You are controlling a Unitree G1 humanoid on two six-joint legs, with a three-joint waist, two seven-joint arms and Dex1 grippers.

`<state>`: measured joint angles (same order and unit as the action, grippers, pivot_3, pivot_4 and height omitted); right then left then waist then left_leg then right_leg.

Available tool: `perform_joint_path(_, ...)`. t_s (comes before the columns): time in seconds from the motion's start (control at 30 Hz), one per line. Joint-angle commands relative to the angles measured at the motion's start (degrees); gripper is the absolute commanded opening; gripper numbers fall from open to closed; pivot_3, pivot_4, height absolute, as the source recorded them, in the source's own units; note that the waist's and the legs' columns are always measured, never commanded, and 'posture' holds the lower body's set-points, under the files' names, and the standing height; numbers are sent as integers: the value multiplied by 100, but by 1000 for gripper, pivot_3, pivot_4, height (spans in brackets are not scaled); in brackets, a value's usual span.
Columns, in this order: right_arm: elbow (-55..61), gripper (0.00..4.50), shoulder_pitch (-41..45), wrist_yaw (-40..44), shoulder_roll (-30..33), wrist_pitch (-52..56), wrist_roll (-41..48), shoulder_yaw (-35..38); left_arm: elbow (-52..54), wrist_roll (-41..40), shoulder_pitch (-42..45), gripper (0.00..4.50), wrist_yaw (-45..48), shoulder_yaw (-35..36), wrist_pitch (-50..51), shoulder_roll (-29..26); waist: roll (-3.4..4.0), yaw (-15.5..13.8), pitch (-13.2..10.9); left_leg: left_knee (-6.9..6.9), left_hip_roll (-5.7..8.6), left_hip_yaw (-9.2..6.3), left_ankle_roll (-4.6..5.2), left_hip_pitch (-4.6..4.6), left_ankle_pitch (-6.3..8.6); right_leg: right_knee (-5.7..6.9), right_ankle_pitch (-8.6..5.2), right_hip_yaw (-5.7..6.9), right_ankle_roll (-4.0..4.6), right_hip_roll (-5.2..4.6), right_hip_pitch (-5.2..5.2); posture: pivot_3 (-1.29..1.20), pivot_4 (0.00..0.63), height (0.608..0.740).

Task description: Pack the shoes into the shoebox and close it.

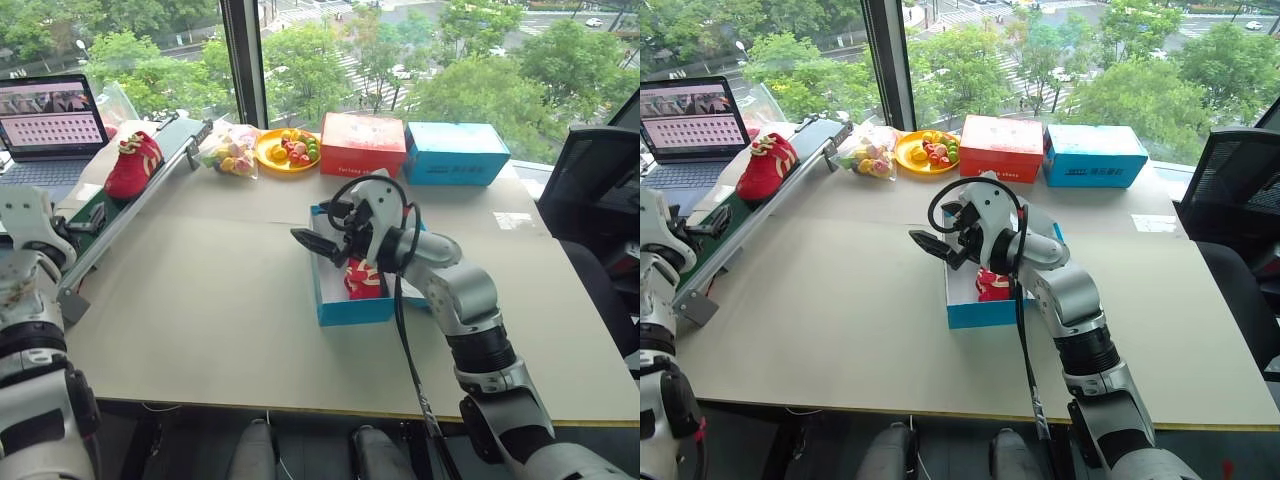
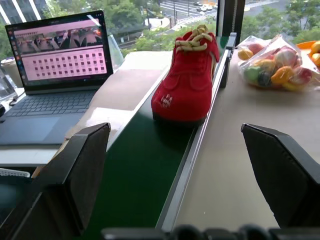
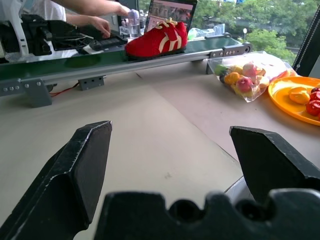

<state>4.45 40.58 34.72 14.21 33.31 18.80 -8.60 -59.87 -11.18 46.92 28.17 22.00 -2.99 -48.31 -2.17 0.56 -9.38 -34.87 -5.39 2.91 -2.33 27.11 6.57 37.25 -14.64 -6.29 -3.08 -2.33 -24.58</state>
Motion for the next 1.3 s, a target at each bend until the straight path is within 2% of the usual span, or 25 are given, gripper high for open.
perform_joint_path(0.03, 250, 4441, 96, -53, -21, 35, 64, 120, -397, 135, 341, 4500, -99, -71, -103, -262, 0, 21, 0, 0, 0, 0, 0, 0, 0, 0, 0, 1, 0, 0, 0, 0, 150, 739)
perform_joint_path(0.3, 310, 4441, 37, -170, -50, 234, 189, 233, -1050, 228, 600, 4500, -299, -65, 145, -477, -1, 32, 0, -1, -2, 2, 0, 4, 0, 18, 0, 5, 1, -1, -16, 0, 150, 739)
perform_joint_path(0.73, 329, 4441, 28, -237, -80, 354, 264, 302, -1259, 221, 407, 4500, -310, -47, 560, -575, -3, 19, 1, -10, -2, 2, -20, 11, -13, 75, -6, 15, 11, -4, -48, 0, 150, 739)
perform_joint_path(0.83, 338, 4500, 29, -244, -62, 369, 274, 279, -1369, 219, 347, 3786, -820, 35, 798, -690, -4, 39, 2, -10, -2, 2, -20, 11, -13, 76, -6, 15, 11, -4, -51, 0, 150, 739)
perform_joint_path(0.93, 320, 4500, 43, -227, -26, 376, 267, 266, -1390, 170, 350, 2565, -943, 79, 934, -710, -4, 40, 2, -9, -5, 2, -20, 11, -13, 81, -8, 18, 14, -4, -55, 0, 150, 739)
perform_joint_path(1.13, 333, 4500, 49, -229, 32, 402, 258, 242, -1239, 209, 466, 589, -889, 19, 812, -573, -5, 28, 2, -9, -6, 1, -26, 10, -17, 83, -7, 23, 16, -4, -54, 0, 150, 739)
perform_joint_path(1.2, 339, 4500, 49, -227, 43, 407, 255, 237, -1109, 212, 587, 250, -817, -25, 697, -487, -8, 3, 4, -10, -6, 1, -27, 11, -17, 82, -7, 24, 16, -4, -54, 0, 150, 739)
perform_joint_path(1.3, 342, 4500, 51, -223, 55, 417, 270, 256, -843, 113, 804, 250, -713, 10, 510, -347, -22, -56, 5, -10, -6, 1, -28, 12, -18, 82, -7, 26, 16, -4, -53, 0, 150, 739)
